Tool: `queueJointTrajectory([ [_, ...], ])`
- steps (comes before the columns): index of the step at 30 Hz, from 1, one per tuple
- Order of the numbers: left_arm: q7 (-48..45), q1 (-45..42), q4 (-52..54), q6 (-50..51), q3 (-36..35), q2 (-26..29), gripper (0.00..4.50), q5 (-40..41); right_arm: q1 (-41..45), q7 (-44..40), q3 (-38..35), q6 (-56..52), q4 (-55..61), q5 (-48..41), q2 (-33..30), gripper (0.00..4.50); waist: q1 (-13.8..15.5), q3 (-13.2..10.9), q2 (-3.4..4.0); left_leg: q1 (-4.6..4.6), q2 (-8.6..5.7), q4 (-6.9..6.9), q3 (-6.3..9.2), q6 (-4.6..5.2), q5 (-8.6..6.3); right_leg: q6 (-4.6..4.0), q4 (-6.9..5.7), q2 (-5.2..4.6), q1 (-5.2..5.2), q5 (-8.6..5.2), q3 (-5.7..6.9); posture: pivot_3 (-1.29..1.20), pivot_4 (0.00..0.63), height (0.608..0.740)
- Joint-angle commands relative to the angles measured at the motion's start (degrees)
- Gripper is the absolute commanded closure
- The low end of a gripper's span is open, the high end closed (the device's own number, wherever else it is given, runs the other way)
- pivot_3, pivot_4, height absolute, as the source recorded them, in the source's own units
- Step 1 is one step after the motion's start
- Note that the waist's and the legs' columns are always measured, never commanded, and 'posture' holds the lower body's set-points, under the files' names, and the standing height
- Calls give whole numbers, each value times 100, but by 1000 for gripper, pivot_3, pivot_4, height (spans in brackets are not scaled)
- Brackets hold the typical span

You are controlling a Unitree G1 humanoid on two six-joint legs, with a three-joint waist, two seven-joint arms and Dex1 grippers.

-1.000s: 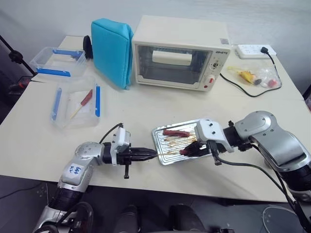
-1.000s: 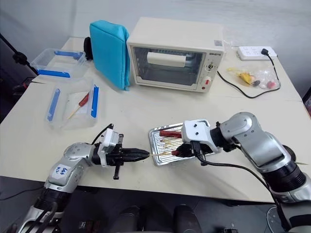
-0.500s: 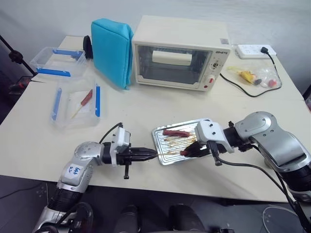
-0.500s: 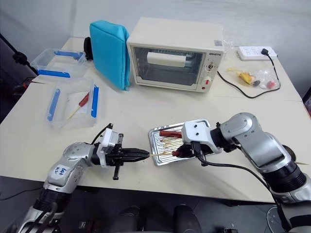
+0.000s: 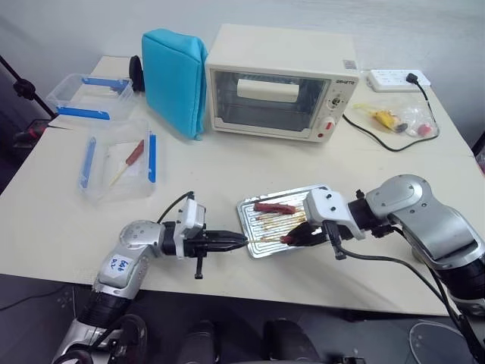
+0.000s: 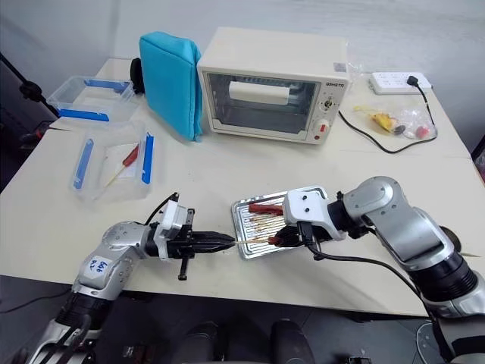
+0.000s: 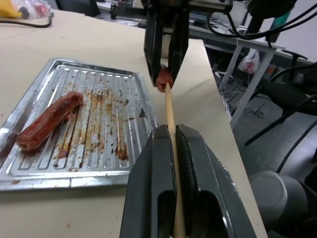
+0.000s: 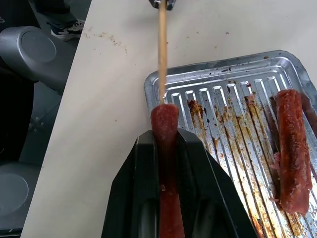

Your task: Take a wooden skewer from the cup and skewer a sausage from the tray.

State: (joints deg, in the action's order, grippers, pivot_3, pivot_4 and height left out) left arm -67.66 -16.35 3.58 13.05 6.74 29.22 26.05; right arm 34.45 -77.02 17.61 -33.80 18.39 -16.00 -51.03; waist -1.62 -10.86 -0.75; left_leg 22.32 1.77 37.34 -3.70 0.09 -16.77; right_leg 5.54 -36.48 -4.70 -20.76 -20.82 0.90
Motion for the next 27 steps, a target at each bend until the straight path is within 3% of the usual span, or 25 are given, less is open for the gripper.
queueJointTrajectory([
  [1,-8,42,65,-47,-64,34,4500,6,22,-32,-181,62,112,-76,-90,4254,3,0,0,0,0,0,0,0,0,0,0,-1,0,0,0,0,150,740],
  [27,47,-424,-192,-108,334,-569,4500,-186,151,-45,-41,-6,258,-162,73,4254,7,0,0,0,-1,4,0,0,0,0,-1,0,1,0,1,0,150,740],
])
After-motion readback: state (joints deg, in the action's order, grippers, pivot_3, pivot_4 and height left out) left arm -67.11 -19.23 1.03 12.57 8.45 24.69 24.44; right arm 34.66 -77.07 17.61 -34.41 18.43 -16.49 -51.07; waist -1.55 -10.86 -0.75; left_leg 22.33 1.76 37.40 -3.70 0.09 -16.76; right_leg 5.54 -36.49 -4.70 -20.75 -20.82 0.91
